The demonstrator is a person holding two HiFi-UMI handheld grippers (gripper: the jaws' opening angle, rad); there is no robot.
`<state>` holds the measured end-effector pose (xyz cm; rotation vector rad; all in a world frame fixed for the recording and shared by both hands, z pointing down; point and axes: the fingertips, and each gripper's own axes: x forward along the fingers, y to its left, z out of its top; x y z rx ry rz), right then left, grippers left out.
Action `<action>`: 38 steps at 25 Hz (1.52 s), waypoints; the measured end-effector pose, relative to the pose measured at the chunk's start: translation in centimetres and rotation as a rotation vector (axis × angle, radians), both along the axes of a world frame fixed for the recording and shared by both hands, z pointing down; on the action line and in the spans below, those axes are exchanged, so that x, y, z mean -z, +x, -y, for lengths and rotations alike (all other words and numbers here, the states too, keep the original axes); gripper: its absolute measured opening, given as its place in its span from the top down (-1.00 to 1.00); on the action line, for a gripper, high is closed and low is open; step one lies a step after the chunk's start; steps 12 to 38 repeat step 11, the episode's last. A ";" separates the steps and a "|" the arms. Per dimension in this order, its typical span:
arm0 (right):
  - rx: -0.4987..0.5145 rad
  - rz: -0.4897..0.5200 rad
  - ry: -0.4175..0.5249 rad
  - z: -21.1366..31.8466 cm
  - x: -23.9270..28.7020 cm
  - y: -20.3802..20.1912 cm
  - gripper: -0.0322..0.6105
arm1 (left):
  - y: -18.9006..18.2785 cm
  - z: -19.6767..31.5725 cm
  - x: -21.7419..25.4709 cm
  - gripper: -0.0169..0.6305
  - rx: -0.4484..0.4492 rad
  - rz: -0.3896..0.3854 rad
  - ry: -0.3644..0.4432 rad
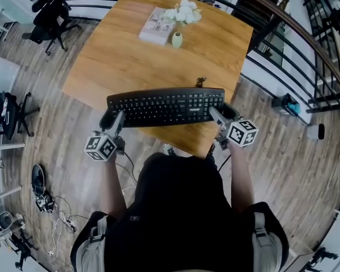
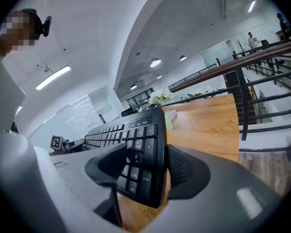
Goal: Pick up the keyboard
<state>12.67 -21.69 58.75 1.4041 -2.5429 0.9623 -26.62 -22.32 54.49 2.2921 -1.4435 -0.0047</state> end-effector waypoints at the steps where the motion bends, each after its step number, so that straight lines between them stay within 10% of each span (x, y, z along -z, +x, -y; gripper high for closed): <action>1: 0.004 -0.004 0.002 0.0 0.1 0.0 0.11 | 0.0 0.0 0.0 0.11 0.002 0.000 0.000; 38: 0.024 -0.020 0.020 -0.3 0.1 -0.1 0.11 | -0.1 -0.3 0.1 0.11 0.012 0.003 0.006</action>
